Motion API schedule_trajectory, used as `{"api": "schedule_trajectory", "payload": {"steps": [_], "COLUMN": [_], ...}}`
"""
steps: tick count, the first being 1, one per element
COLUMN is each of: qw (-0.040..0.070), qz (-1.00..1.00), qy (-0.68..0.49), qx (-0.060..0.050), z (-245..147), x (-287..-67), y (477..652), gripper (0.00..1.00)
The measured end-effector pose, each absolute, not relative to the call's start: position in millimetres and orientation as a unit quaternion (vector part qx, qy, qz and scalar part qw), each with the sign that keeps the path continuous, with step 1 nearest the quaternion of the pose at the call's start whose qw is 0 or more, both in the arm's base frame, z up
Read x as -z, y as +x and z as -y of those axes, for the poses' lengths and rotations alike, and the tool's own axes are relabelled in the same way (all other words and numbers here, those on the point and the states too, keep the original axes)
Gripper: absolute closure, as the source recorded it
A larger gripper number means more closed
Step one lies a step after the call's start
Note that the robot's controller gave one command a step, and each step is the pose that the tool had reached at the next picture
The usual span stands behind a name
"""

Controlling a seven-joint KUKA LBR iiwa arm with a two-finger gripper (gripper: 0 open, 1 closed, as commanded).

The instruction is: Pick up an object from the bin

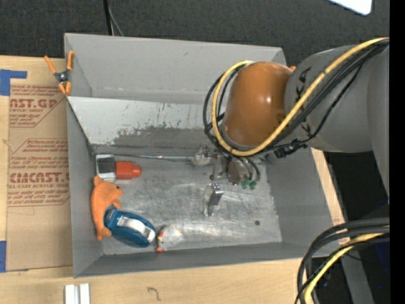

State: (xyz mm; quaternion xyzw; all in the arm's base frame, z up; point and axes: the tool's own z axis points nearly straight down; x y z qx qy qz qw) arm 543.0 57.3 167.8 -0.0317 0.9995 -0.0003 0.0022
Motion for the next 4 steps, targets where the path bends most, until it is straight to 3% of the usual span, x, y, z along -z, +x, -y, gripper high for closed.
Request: {"api": "schedule_trajectory", "payload": {"steps": [1,2,3,4], "qw": [0.001,0.001,0.001,-0.020], "qz": [-0.996,-0.995,-0.982,-0.974], "qy": [-0.089,-0.096,-0.190,-0.224], "qx": [-0.003,0.002,-0.002,0.007], "z": [-75.0,-91.8,-118.0,-141.1], "x": [-151.5,-138.3,-121.3,-75.2], "y": [518.6,522.5,500.9,498.6], "gripper": [0.00,0.00,0.00,1.00]}}
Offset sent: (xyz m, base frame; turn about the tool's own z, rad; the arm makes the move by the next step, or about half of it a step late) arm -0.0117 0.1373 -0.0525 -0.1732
